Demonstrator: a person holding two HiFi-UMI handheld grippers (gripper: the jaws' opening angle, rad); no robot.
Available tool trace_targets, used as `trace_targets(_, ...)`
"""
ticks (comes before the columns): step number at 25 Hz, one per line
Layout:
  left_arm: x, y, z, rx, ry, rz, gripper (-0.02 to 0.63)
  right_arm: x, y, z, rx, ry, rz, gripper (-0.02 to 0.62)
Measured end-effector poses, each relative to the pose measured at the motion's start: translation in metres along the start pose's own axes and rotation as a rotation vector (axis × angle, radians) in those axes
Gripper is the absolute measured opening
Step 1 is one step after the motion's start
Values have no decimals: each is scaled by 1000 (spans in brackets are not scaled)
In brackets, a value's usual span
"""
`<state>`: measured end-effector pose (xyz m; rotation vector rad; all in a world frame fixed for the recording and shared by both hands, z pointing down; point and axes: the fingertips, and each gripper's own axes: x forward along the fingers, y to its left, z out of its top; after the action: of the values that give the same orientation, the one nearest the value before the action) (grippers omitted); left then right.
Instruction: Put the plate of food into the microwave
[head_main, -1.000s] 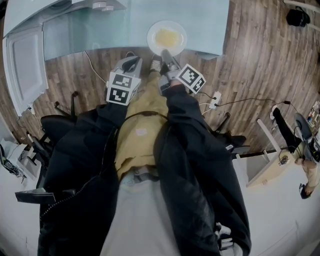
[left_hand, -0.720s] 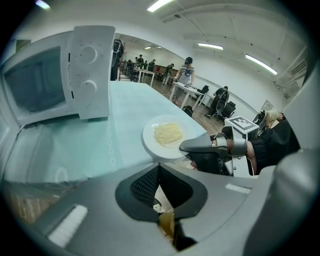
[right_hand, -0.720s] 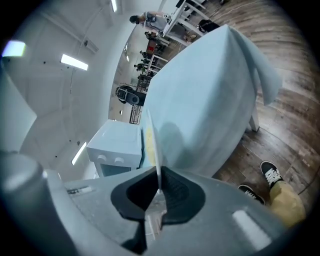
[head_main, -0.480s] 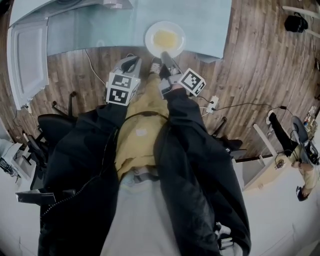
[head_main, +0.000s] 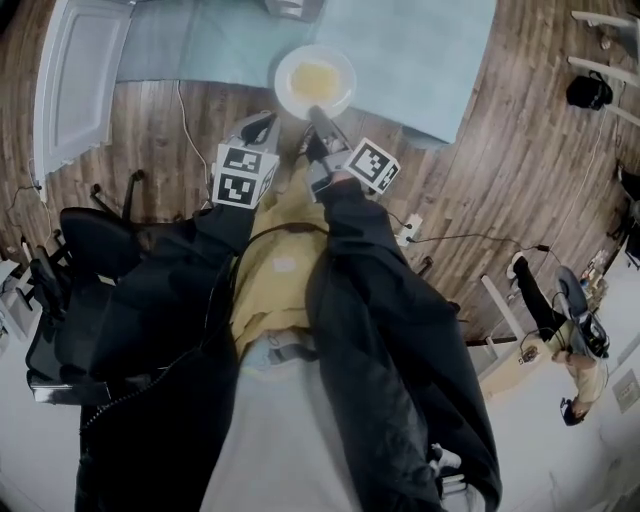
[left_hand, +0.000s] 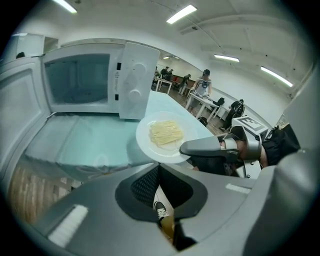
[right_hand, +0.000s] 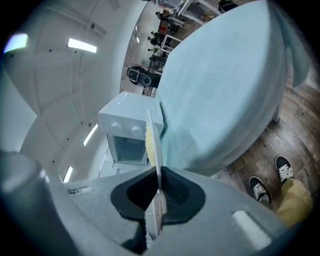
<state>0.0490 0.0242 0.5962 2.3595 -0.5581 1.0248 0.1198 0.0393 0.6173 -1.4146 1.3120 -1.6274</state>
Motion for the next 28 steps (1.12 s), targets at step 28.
trace_targets(28,-68,167,2,-313,-118,200,-5,168,94,-91,-71,305,80,14)
